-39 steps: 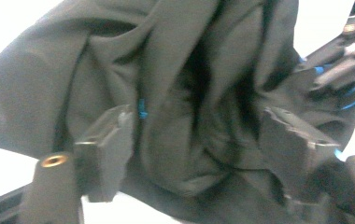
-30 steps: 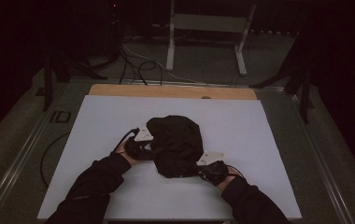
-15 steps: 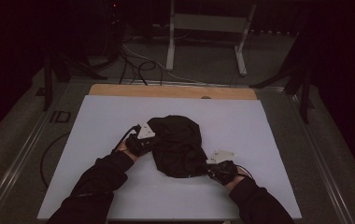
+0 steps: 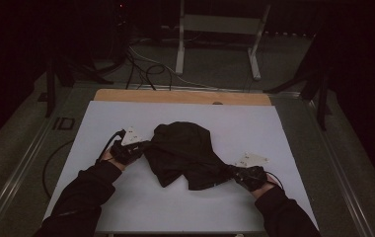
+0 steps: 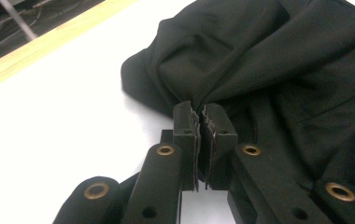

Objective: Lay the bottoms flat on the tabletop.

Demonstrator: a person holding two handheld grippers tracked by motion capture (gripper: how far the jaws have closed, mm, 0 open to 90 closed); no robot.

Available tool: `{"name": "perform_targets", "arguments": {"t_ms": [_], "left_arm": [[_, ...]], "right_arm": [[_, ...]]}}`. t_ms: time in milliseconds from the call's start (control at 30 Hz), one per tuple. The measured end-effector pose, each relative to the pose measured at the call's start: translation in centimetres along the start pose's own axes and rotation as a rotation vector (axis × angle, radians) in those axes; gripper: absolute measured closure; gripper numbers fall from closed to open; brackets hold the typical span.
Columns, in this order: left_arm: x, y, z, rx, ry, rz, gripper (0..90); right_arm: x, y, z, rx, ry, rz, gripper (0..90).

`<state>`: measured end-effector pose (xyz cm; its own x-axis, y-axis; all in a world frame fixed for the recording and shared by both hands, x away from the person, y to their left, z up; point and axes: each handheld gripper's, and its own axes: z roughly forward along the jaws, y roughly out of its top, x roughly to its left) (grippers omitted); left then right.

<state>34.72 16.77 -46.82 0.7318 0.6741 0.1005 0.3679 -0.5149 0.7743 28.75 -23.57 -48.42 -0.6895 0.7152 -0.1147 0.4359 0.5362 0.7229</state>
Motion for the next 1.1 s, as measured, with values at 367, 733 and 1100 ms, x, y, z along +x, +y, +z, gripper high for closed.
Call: {"name": "perform_targets", "arguments": {"t_ms": [367, 733, 1100], "left_arm": [[-1.1, -1.4, -4.1, 0.01, -0.014, 0.016, 85.9], [-4.0, -3.2, -5.8, 0.07, -0.087, 0.03, 85.7], [-4.1, -3.7, -7.2, 0.082, -0.176, 0.003, 82.6]], "right_arm": [[-0.6, 0.1, -1.7, -0.041, -0.015, 0.0, 87.1], [1.1, -1.1, -3.5, -0.051, 0.069, -0.02, 86.8], [0.9, -1.1, -4.4, -0.065, 0.124, 0.006, 60.8]]}}
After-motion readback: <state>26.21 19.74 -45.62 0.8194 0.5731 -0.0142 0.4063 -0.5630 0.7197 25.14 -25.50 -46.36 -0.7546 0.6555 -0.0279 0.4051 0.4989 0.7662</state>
